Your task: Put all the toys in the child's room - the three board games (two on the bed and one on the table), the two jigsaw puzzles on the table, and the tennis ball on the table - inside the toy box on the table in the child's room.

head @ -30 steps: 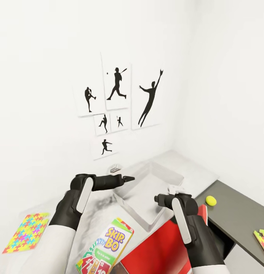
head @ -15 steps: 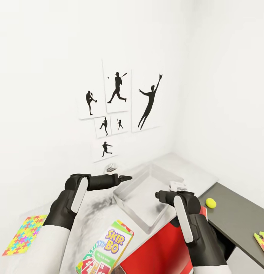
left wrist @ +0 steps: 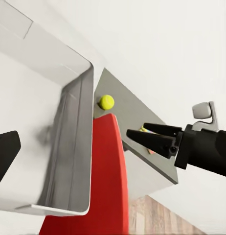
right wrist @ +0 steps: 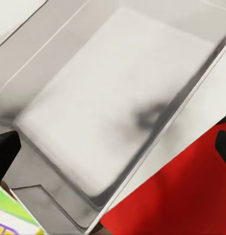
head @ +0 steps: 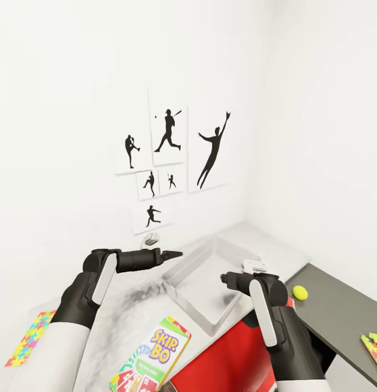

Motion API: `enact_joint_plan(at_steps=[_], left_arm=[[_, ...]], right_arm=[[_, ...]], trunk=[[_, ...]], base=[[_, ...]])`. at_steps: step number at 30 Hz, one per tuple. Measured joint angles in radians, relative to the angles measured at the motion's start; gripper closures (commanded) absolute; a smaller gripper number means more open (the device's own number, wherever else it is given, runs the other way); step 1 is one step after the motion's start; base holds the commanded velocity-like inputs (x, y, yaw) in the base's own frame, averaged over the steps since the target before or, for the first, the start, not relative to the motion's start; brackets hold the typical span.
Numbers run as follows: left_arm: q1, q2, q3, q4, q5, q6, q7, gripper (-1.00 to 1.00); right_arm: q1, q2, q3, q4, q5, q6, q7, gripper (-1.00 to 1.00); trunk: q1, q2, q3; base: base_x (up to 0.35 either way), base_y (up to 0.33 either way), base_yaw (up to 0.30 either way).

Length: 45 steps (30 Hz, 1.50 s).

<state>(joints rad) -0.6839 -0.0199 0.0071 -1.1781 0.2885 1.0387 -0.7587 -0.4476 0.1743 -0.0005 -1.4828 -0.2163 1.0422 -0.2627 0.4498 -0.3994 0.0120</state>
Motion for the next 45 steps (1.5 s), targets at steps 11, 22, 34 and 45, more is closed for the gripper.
enact_joint_plan(at_steps=[11,22,34,45], left_arm=[[0.0,0.052,0.002,-0.002,-0.001,-0.002,-0.091,-1.0],[0.008,0.137,0.082,0.002,-0.005,-0.003,-0.25,-1.0],[0.074,0.225,0.122,-0.009,-0.007,-0.018,-0.425,-1.0],[0.083,0.254,0.193,-0.044,-0.009,-0.013,-0.517,-1.0]], right_arm=[[0.0,-0.01,-0.089,0.001,0.001,-0.007,0.149,-1.0],[0.0,-0.041,-0.187,0.001,-0.009,-0.014,0.424,-1.0],[0.0,-0.058,-0.232,0.001,-0.012,-0.014,0.547,-1.0],[0.0,-0.059,-0.233,0.001,-0.012,-0.015,0.563,-1.0]], trunk=[[0.0,0.0,0.015],[0.0,0.0,0.027],[0.0,0.0,0.038],[0.0,0.0,0.044]], base=[[-0.017,0.0,0.0],[0.0,0.0,0.0],[-0.004,0.0,0.0],[-0.12,0.037,0.0]])
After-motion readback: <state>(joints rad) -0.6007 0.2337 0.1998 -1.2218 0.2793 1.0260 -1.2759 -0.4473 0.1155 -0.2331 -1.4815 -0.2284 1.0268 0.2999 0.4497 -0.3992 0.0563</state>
